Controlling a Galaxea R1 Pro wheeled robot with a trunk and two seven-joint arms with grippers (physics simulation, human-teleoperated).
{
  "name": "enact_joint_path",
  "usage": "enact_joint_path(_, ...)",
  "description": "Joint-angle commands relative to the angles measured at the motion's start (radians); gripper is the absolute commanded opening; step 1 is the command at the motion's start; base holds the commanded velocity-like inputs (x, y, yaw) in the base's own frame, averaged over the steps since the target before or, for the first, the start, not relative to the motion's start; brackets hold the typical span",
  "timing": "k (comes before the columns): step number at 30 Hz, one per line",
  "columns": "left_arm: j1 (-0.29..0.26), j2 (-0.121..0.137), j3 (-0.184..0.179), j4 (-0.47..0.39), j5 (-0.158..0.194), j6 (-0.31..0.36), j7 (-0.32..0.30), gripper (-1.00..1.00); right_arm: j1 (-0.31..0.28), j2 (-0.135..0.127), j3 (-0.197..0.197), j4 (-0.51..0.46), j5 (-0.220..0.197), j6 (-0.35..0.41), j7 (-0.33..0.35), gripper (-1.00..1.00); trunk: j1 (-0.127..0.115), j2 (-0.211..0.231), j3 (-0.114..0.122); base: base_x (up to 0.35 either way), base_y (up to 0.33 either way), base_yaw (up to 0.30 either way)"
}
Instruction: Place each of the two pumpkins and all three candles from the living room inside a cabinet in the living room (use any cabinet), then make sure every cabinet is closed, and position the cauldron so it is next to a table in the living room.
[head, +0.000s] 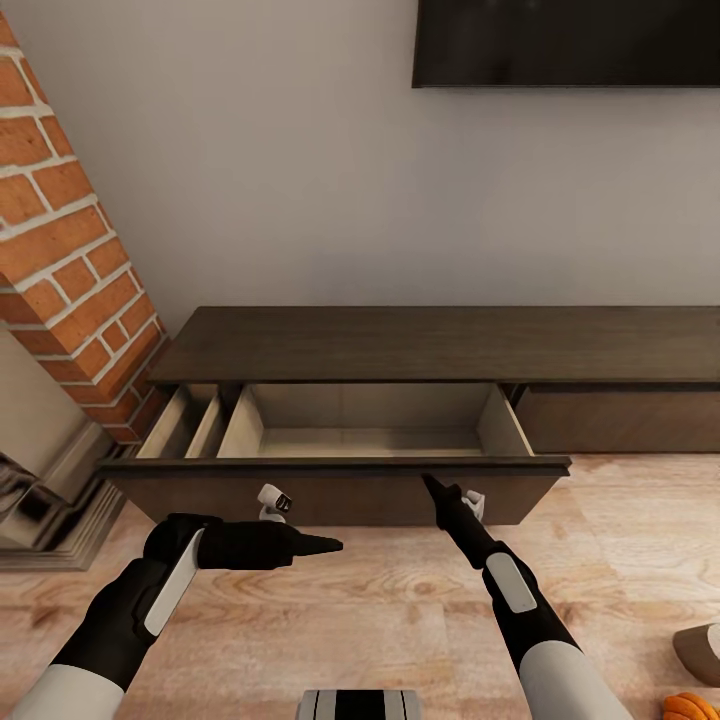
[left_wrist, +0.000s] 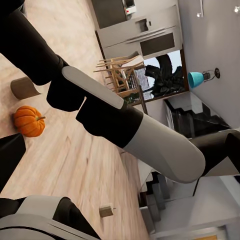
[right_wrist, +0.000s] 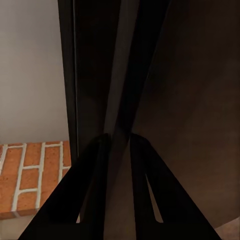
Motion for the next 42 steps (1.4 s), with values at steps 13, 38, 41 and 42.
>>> enact_joint_path(13,0.000,0.001,-0.002,0.000,0.003,0.009,-0.001,1.00,-0.001,0.002,-0.003,-0.012,-0.022,0.018,0.034,-1.00,0.000,0.000,-0.001,-0.053,0.000,0.000)
enact_joint_path(38,-0.001,0.001,-0.002,0.000,0.003,0.009,-0.001,1.00,-0.001,0.001,-0.003,-0.012,-0.022,0.018,0.038,1.00,0.000,0.000,-0.001,-0.037,0.000,0.000)
enact_joint_path(41,-0.001,0.001,-0.002,0.000,0.003,0.009,-0.001,1.00,-0.001,0.001,-0.003,-0.012,-0.022,0.019,0.040,1.00,0.000,0.000,-0.001,-0.001,0.000,0.000)
enact_joint_path(42,-0.001,0.001,-0.002,0.000,0.003,0.009,-0.001,1.00,-0.001,0.001,-0.003,-0.012,-0.022,0.019,0.040,1.00,0.000,0.000,-0.001,0.000,0.000,0.000)
